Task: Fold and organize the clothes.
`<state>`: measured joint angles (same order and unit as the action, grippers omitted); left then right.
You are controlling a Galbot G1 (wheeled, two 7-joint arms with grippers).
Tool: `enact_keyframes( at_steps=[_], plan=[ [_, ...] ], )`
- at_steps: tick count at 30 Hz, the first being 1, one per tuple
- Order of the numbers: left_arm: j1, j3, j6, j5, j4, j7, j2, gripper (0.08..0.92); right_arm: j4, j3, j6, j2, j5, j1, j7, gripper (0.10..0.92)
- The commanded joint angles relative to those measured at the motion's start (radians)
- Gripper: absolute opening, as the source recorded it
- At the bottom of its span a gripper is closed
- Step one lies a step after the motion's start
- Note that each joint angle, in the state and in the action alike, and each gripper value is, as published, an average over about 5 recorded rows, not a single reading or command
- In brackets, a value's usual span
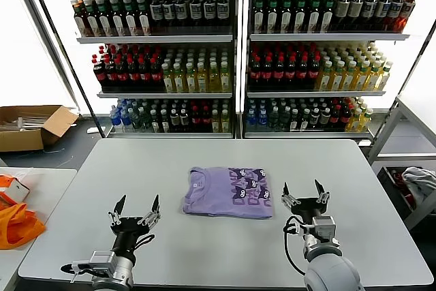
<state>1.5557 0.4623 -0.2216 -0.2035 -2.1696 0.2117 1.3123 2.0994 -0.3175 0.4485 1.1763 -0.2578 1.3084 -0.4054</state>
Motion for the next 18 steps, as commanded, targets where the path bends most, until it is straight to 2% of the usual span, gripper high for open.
enact_keyframes(
  at_steps=[1, 18],
  plan=[
    [0.004, 0.009, -0.044, 0.032, -0.02, -0.008, 0.003, 0.823, 0.0, 0.001, -0.001, 0.0, 0.002, 0.001, 0.0, 0.823],
    [0.001, 0.004, -0.038, 0.018, -0.019, -0.027, 0.0, 0.822, -0.005, 0.001, -0.005, -0.003, 0.002, 0.004, 0.003, 0.823]
  ],
)
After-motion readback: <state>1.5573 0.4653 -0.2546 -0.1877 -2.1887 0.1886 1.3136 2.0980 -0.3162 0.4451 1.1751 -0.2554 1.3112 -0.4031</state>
